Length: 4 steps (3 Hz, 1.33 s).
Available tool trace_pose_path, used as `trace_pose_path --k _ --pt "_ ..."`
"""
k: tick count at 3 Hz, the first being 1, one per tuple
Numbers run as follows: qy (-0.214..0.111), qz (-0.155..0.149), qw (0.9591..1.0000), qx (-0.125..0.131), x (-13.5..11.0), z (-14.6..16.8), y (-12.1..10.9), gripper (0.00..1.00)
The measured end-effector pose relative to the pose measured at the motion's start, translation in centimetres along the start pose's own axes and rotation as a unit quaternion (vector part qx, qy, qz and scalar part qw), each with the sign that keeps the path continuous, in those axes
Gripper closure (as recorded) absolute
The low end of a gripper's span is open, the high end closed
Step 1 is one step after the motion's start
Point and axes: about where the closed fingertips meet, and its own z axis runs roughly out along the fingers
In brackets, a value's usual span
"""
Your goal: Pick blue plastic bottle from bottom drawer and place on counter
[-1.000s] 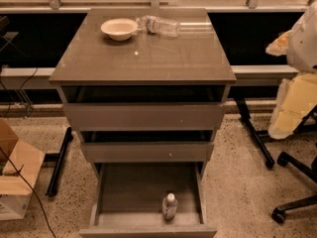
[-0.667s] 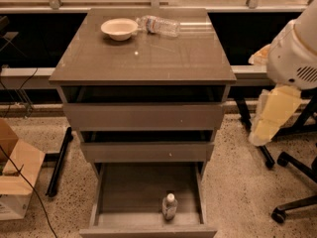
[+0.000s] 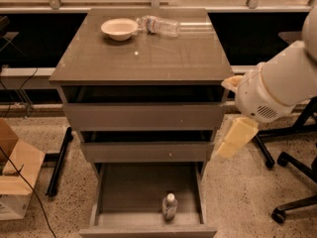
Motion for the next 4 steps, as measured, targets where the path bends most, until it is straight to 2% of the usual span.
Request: trace_pose_path --k 1,2,3,4 --pt "-0.043 0.026 0.9987 0.004 0.7 4.5 0.6 0.00" --pt "-0.060 0.063 0.9960 -0.022 4.2 9.9 0.4 0.00" --pt "-0.060 0.063 0.9959 -0.024 4.2 10.1 0.4 0.00" --pt "-0.045 0.072 0.9958 -0.033 5.2 12.9 0.8 0.00"
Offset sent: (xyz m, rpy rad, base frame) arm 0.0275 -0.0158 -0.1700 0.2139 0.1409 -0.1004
